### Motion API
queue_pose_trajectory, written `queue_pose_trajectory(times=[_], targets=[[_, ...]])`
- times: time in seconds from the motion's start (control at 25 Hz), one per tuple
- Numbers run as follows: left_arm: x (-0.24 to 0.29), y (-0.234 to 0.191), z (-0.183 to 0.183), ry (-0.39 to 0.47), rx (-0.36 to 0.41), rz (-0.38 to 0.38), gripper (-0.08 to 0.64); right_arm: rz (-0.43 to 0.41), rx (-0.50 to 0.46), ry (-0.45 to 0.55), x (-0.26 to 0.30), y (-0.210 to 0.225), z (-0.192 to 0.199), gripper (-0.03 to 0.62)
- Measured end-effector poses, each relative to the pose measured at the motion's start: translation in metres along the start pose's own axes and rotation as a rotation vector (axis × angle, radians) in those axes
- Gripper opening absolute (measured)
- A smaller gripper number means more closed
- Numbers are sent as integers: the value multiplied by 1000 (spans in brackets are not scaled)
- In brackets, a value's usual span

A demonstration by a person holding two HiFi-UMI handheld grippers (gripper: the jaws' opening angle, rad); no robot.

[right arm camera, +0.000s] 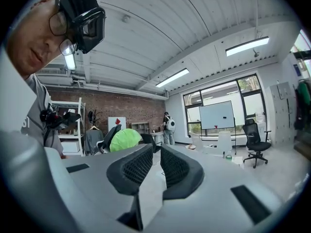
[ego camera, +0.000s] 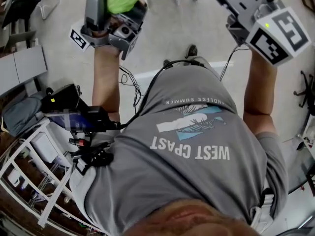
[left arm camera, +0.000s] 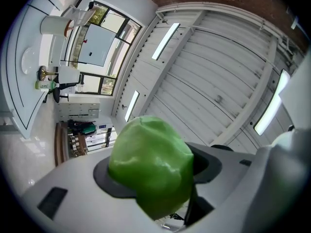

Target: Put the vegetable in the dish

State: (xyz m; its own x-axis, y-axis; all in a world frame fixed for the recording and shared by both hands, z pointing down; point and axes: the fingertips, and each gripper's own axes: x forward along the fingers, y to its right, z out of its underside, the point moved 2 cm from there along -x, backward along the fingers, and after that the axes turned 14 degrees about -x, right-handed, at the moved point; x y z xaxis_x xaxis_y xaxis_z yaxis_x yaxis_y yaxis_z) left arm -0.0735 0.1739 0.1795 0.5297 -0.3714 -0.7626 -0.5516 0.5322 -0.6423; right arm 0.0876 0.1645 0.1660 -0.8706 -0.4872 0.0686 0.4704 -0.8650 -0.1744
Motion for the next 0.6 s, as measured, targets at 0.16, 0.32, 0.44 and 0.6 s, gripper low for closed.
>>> queue_pose_trajectory(times=[0.16,0.32,0.44,0.6], targets=[[18,-64,-46,42,23,-19,284,-46,10,9,28,71,35,48],[57,-92,-66,53,64,-19,284,-92,4,14,34,124,33,48],[63,-92,-69,72,77,-22,284,-117,-1,10,39,131,28,48],[58,-94,-70,88,79,-39,284,-126,24,16,41,134,38,48]])
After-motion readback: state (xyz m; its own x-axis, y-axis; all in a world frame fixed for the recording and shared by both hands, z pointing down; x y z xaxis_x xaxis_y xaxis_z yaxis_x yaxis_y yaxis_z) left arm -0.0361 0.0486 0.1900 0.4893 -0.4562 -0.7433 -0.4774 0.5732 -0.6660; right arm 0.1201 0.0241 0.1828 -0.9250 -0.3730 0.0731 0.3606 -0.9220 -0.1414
